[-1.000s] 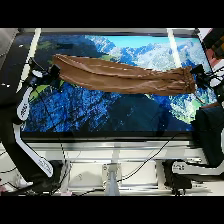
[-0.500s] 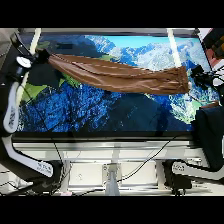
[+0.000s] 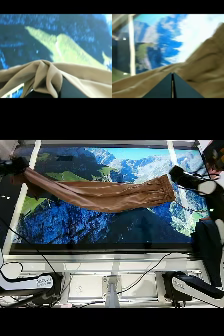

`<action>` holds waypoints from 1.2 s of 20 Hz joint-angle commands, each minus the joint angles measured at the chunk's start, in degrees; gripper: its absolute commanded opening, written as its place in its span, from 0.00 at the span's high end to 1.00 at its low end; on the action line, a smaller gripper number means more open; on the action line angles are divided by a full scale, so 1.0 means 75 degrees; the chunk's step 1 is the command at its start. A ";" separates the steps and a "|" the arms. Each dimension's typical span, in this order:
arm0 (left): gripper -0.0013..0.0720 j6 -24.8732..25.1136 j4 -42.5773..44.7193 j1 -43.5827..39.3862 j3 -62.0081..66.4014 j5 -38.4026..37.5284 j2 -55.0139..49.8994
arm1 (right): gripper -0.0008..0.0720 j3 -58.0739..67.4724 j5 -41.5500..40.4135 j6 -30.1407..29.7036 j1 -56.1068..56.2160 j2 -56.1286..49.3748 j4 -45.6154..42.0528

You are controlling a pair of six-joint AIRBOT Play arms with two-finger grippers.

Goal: Fold the clothes and pants, and hang the long-sleeved shirts on hangers.

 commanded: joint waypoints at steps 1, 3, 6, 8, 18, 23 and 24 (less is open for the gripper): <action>0.96 -0.0020 0.0073 0.0070 0.0000 -0.0854 0.0143 | 0.94 0.0140 -0.1711 0.0504 0.1708 -0.0353 0.0265; 0.96 -0.0023 0.0073 0.0076 0.0000 -0.0851 0.0143 | 0.94 0.0697 -0.1553 0.0629 0.2527 -0.1122 0.0332; 0.96 -0.0020 0.0073 0.0079 0.0000 -0.0860 0.0143 | 0.94 0.1982 -0.1087 0.0688 0.3544 -0.2492 0.0358; 0.96 -0.0020 -0.0073 0.0076 0.0000 -0.0871 0.0143 | 0.94 0.2836 -0.1078 0.0697 0.4135 -0.3351 0.0361; 0.96 0.0469 -0.0606 -0.0230 0.0003 -0.0857 0.0577 | 0.94 0.6653 0.0297 0.2967 0.5662 -0.6977 0.0863; 0.96 0.0469 -0.2031 -0.0230 0.0003 -0.0804 0.0708 | 0.94 0.7082 0.0122 0.3555 0.6242 -0.7985 0.2428; 0.96 0.0469 -0.2413 -0.0259 0.0003 -0.0796 0.0702 | 0.94 0.7085 0.0192 0.3550 0.6327 -0.8032 0.2559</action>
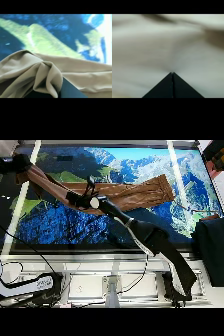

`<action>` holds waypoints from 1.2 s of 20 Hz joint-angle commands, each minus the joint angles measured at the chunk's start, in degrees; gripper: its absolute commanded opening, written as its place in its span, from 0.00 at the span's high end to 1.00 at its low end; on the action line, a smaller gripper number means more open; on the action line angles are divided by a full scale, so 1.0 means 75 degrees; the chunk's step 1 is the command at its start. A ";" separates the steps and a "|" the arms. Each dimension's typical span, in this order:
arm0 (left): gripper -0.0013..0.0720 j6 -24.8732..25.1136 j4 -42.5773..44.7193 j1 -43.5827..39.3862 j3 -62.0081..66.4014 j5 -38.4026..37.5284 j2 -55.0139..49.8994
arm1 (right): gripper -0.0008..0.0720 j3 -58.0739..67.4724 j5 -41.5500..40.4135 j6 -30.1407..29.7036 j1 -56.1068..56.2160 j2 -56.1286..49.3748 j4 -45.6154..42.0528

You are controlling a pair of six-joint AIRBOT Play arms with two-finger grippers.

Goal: Fold the clothes and pants, and hang the long-sleeved shirts on hangers.

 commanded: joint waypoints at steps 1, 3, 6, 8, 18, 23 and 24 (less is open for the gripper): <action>0.96 0.0026 -0.1204 -0.0093 0.0003 0.0044 0.0035 | 0.94 0.0221 0.0184 0.0367 0.0332 -0.0437 0.0813; 0.96 0.0029 -0.1239 -0.0350 0.0000 0.0032 -0.0041 | 0.94 0.0221 0.0280 0.0361 0.0286 -0.0382 0.0825; 0.96 0.0548 -0.1239 -0.0968 0.0000 -0.0090 -0.0385 | 0.94 0.0219 0.0918 -0.0233 -0.0283 -0.0073 0.0752; 0.96 0.0612 -0.1125 -0.1515 0.0000 -0.0146 -0.0793 | 0.94 0.0219 0.1795 -0.1020 -0.0930 0.0303 0.0475; 0.96 0.0478 -0.0291 -0.3931 0.0000 -0.0571 -0.2667 | 0.94 -0.0006 0.4033 -0.1390 -0.4112 0.2766 -0.2247; 0.70 0.0493 -0.0291 -0.4482 0.0000 -0.0583 -0.3162 | 0.94 -0.0114 0.4715 -0.2116 -0.4546 0.3083 -0.2308; 0.40 0.0595 -0.0291 -0.4503 0.0000 -0.0586 -0.3162 | 0.94 -0.0114 0.4771 -0.2116 -0.4543 0.3083 -0.2320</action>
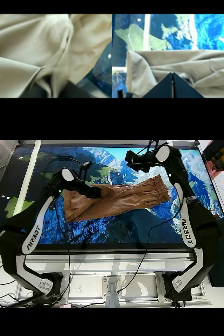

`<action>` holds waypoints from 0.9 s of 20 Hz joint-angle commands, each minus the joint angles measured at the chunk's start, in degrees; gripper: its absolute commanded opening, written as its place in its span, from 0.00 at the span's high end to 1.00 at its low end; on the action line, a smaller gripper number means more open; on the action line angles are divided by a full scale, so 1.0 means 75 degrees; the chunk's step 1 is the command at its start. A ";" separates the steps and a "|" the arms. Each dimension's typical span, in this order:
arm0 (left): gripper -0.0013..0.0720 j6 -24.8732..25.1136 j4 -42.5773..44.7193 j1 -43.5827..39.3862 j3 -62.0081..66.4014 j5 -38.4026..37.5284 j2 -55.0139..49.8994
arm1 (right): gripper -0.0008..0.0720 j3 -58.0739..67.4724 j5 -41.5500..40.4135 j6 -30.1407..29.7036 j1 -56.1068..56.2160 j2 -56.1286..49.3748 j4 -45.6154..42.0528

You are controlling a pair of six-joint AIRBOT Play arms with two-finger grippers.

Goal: Fold the clothes and pants, and hang the long-sleeved shirts on hangers.

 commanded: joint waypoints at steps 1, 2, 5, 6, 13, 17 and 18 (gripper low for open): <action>0.19 0.0160 0.0032 -0.0248 0.0000 -0.0020 -0.0178 | 0.94 -0.0035 0.0408 -0.0283 -0.0210 0.0149 -0.0149; 0.16 0.0160 0.0035 -0.0189 0.0000 -0.0067 -0.0137 | 0.94 -0.0035 0.0405 -0.0283 -0.0207 0.0149 -0.0146; 0.16 0.0160 0.0154 0.0207 0.0000 -0.0140 0.0219 | 0.94 -0.0035 0.0420 -0.0332 -0.0210 0.0149 -0.0187; 0.16 0.0157 0.0399 0.0446 0.0000 -0.0169 0.0428 | 0.94 -0.0035 0.0452 -0.0396 -0.0210 0.0149 -0.0195; 0.33 0.0163 0.1757 0.3337 -0.0286 -0.1786 0.1180 | 0.94 -0.0035 0.0577 -0.0848 -0.0210 0.0149 -0.0268; 0.10 0.0868 0.0082 0.4873 -0.1247 -0.1859 0.0915 | 0.94 -0.0035 0.0539 -0.0874 -0.0210 0.0149 -0.0280; 0.10 0.0968 -0.0236 0.5053 -0.1355 -0.1865 0.0787 | 0.94 -0.0035 0.0498 -0.0874 -0.0210 0.0149 -0.0283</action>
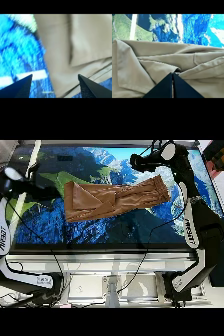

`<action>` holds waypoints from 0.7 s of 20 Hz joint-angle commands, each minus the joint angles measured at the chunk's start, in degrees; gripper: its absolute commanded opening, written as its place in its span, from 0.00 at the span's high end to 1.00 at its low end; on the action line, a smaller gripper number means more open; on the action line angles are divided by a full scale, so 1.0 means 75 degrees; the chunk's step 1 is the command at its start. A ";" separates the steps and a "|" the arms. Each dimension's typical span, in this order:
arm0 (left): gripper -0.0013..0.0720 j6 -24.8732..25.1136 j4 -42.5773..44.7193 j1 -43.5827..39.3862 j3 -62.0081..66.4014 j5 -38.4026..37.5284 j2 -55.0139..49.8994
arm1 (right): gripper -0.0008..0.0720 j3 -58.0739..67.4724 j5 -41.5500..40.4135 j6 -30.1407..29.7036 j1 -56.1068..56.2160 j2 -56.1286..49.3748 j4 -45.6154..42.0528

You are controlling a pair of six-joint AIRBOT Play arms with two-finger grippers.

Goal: Fold the clothes and pants, and hang the long-sleeved shirts on hangers.

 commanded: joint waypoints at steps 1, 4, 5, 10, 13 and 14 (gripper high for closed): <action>0.10 0.0498 -0.1247 0.0994 -0.0507 -0.0248 -0.0332 | 0.94 0.0000 -0.0117 -0.0050 -0.0003 0.0006 -0.0017; 0.11 0.0892 -0.1597 0.0930 -0.0507 -0.0082 -0.0857 | 0.94 0.0000 -0.0236 -0.0050 -0.0003 0.0006 -0.0015; 0.11 0.1145 -0.1749 0.0842 -0.0507 -0.0003 -0.1020 | 0.94 0.0000 -0.0259 -0.0050 -0.0003 0.0006 -0.0015; 0.11 0.1381 -0.2480 0.0583 -0.0507 0.0711 -0.1684 | 0.94 0.0000 -0.0376 -0.0050 -0.0003 0.0006 -0.0003; 0.11 0.1378 -0.2515 0.0446 -0.0507 0.0787 -0.1950 | 0.94 0.0000 -0.0385 -0.0047 -0.0003 0.0006 0.0015; 0.12 0.1431 -0.2515 0.0367 -0.0507 0.0790 -0.1999 | 0.94 0.0000 -0.0408 -0.0047 -0.0003 0.0006 0.0017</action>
